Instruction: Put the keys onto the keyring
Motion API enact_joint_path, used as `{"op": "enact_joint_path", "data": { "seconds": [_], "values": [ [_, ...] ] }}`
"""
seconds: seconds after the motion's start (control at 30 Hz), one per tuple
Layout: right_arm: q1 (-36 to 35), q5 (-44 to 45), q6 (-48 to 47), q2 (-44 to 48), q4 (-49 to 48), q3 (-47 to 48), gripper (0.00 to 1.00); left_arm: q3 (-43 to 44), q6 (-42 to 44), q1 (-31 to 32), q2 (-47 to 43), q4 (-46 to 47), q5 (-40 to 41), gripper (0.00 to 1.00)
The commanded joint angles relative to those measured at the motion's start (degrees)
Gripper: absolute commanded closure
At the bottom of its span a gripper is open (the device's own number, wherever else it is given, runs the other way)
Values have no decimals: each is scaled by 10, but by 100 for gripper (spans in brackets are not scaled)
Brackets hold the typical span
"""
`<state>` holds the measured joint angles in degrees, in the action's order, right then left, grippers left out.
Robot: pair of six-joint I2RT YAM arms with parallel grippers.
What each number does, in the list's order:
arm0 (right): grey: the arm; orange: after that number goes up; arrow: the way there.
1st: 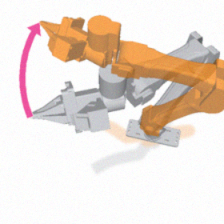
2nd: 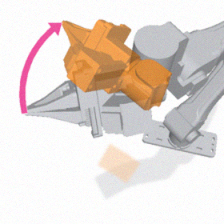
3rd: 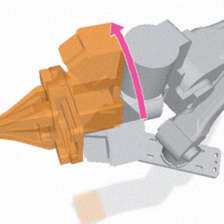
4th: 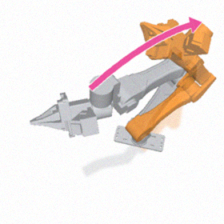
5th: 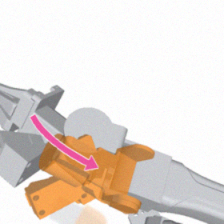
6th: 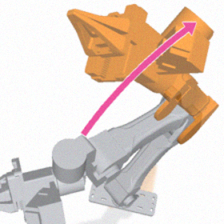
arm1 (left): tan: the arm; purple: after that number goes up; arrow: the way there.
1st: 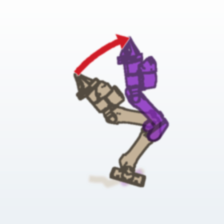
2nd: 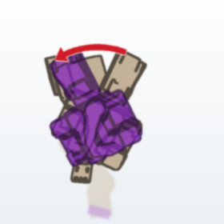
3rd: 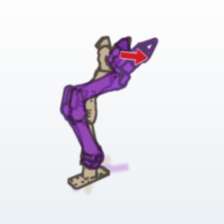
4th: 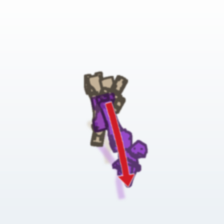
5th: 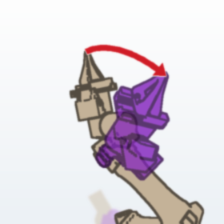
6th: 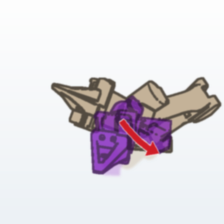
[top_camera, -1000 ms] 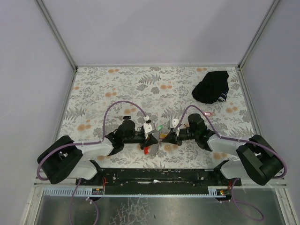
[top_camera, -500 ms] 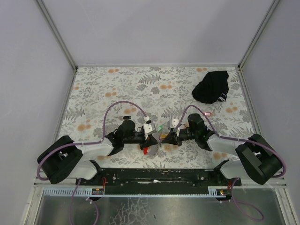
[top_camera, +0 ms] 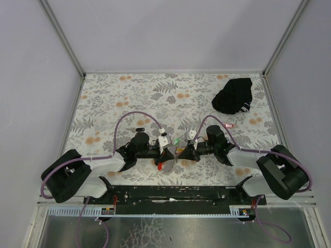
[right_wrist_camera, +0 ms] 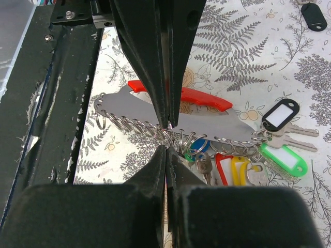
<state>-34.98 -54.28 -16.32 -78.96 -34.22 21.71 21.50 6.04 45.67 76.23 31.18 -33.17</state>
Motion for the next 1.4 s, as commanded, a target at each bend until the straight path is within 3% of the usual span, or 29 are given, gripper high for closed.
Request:
{"op": "enact_joint_path", "data": {
  "seconds": [0.0,0.43,0.6,0.97,1.37],
  "values": [
    [-7,-39,20,-5,-53,25,100,5,-3,4,-3,60,-18,100],
    [-7,-66,16,-11,-59,28,100,5,-3,4,-2,60,-39,100],
    [-6,-78,-5,-19,-17,44,100,7,1,4,-5,52,-42,100],
    [-7,-35,-47,42,49,36,100,12,-30,3,-5,45,7,100],
    [-25,3,-85,42,114,54,100,-12,-80,1,-37,70,38,100]
  ]
}}
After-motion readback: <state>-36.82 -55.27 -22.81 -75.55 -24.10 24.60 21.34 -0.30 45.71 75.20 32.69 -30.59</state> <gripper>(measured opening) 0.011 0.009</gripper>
